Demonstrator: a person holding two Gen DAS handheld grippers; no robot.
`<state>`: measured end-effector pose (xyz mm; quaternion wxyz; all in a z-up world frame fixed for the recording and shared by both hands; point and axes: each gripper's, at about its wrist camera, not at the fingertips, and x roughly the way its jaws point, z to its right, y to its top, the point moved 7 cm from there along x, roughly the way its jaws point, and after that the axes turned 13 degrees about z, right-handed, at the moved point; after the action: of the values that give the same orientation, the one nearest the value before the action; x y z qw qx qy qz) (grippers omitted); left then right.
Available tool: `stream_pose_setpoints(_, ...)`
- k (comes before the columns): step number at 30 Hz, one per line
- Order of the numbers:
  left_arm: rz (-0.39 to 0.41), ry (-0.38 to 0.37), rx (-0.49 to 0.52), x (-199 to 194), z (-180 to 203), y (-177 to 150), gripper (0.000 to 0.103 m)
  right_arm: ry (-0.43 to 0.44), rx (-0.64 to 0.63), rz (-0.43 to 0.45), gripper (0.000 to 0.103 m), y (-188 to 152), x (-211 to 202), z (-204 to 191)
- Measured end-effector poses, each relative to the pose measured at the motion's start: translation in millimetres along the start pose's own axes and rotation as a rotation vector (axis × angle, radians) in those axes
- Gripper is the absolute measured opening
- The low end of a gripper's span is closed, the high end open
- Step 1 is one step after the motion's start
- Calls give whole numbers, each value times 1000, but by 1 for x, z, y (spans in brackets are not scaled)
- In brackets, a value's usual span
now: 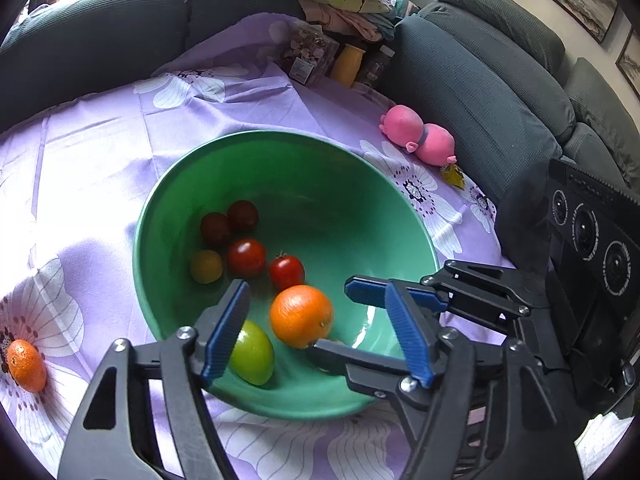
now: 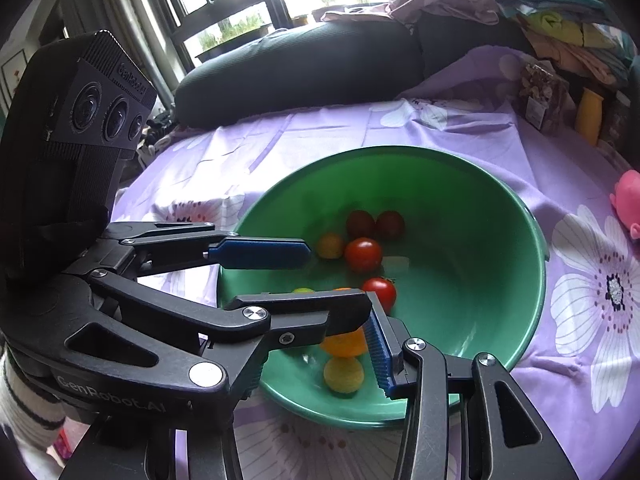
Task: Organize fruits
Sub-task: 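Carry the orange over the green bowl and open the left gripper, then move the left gripper to the last orange on the cloth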
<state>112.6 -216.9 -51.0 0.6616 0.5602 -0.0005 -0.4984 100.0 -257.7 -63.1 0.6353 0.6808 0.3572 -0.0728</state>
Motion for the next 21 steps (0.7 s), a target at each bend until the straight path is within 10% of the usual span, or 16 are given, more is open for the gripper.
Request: stream_pose_setpoints(21, 125, 363, -212, -145, -112, -57, 83, -99, 93, 119, 45, 11, -60, 15)
